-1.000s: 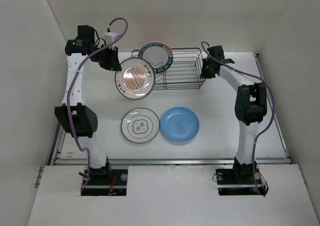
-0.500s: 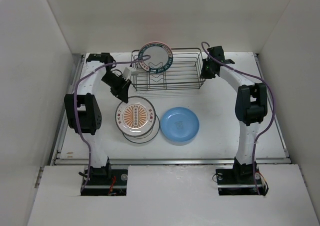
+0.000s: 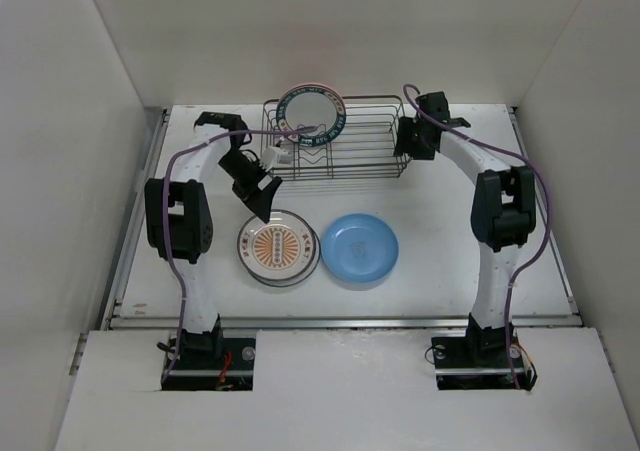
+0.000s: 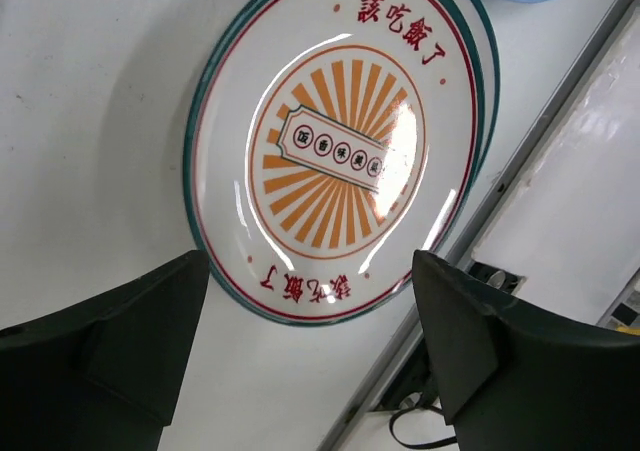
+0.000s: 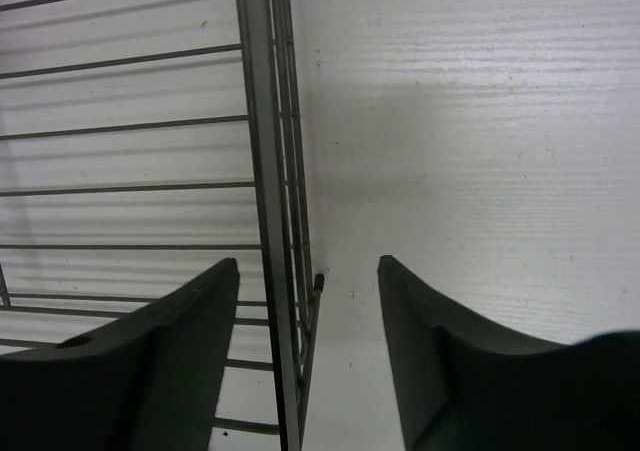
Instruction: Unload the plates from the dish rack
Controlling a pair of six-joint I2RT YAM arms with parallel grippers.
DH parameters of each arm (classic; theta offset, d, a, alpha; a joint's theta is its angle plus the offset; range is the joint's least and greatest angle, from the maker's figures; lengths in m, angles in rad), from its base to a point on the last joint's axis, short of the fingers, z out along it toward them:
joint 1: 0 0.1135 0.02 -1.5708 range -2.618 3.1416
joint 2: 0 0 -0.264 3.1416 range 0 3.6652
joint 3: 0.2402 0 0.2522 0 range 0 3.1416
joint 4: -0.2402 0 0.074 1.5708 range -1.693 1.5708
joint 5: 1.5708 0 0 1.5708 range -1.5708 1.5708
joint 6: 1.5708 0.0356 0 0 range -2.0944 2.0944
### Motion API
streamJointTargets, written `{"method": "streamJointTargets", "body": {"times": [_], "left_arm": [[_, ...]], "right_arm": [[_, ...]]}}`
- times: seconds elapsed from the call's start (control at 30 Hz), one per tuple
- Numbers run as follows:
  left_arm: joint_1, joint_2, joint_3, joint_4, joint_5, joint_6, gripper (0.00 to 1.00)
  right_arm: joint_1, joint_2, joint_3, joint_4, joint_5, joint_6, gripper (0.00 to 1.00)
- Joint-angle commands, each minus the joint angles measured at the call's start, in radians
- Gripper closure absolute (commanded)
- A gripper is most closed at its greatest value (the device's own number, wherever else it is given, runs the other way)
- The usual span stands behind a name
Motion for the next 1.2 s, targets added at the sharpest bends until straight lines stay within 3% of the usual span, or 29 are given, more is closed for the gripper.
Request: {"method": "streamJointTargets", "body": {"times": [0.0, 0.13, 0.2, 0.33, 0.53, 0.83, 1.0, 1.1, 1.13, 1.17], "left_arm": [[-0.002, -0.072, 0.061, -0.145, -0.006, -0.048, 0.2], [0.016, -0.095, 0.154, 0.039, -0.006, -0.244, 0.18], [0.027, -0.095, 0.194, 0.131, -0.033, -0.414, 0.16], [0.036, -0.063, 0.243, 0.386, -0.231, -0.672, 0.05], [0.036, 0.186, 0.56, 0.347, -0.424, -0.802, 0.05], [0.016, 0.32, 0.565, 0.435, -0.458, -0.812, 0.06], [-0.018, 0.389, 0.585, 0.446, -0.458, -0.812, 0.22], [-0.027, 0.411, 0.585, 0.446, -0.469, -0.812, 0.48], [-0.027, 0.411, 0.585, 0.446, -0.469, -0.812, 0.49], [-0.027, 0.42, 0.585, 0.446, -0.492, -0.812, 0.67]], "right_arm": [[0.008, -0.092, 0.045, -0.02, 0.033, -0.024, 0.34], [0.03, -0.143, 0.09, 0.018, 0.045, -0.064, 0.3], [0.057, -0.157, 0.122, 0.046, -0.012, -0.09, 0.3], [0.105, -0.12, 0.217, 0.121, -0.157, -0.164, 0.3], [0.148, 0.105, 0.516, 0.131, -0.303, -0.173, 0.38], [0.166, 0.268, 0.586, 0.274, -0.294, -0.124, 0.47], [0.176, 0.361, 0.654, 0.316, -0.294, -0.086, 0.53], [0.176, 0.395, 0.655, 0.338, -0.294, -0.066, 0.56], [0.176, 0.395, 0.655, 0.338, -0.294, -0.066, 0.56], [0.176, 0.408, 0.655, 0.347, -0.294, -0.057, 0.56]]}}
